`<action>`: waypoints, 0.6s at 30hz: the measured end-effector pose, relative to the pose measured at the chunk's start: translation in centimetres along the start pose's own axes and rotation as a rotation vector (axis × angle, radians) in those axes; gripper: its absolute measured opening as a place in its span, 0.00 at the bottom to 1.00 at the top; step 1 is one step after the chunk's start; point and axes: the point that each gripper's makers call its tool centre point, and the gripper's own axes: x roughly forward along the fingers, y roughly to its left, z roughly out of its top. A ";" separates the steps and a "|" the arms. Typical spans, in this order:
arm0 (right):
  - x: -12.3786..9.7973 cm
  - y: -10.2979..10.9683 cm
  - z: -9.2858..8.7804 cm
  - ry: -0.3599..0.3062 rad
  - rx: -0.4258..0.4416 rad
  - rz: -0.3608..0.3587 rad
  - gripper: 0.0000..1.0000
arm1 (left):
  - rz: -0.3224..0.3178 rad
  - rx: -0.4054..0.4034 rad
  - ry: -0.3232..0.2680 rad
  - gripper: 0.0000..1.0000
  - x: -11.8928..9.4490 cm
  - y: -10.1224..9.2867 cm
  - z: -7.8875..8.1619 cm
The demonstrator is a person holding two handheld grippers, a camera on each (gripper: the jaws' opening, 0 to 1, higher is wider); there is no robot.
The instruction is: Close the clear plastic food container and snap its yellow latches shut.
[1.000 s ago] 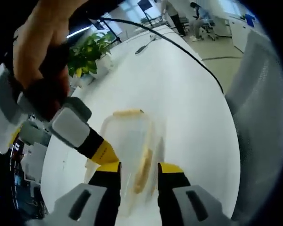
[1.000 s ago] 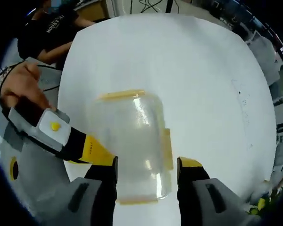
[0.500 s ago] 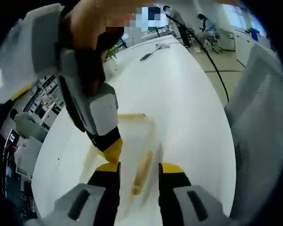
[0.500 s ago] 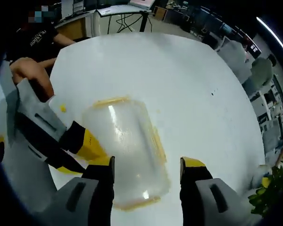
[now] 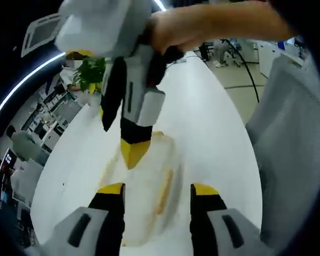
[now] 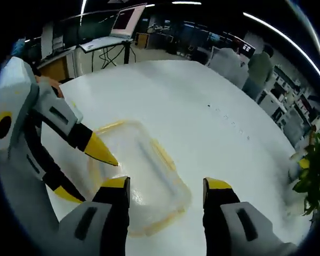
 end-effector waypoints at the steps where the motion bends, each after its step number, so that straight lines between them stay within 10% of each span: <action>1: -0.1 0.0 -0.1 -0.001 0.004 0.003 0.53 | 0.018 -0.041 -0.025 0.43 -0.5 0.6 0.3; 4: -1.2 -0.2 -0.9 -0.054 0.067 -0.019 0.59 | 0.077 -0.113 -0.046 0.54 -1.9 2.4 0.0; 8: -2.8 -0.5 -2.0 -0.184 0.245 -0.047 0.60 | 0.216 -0.109 -0.026 0.98 -2.9 5.5 -2.6; 18: -2.2 1.9 -6.8 -0.111 0.272 -0.009 0.90 | 0.166 -0.338 0.119 0.98 -2.2 5.0 -8.5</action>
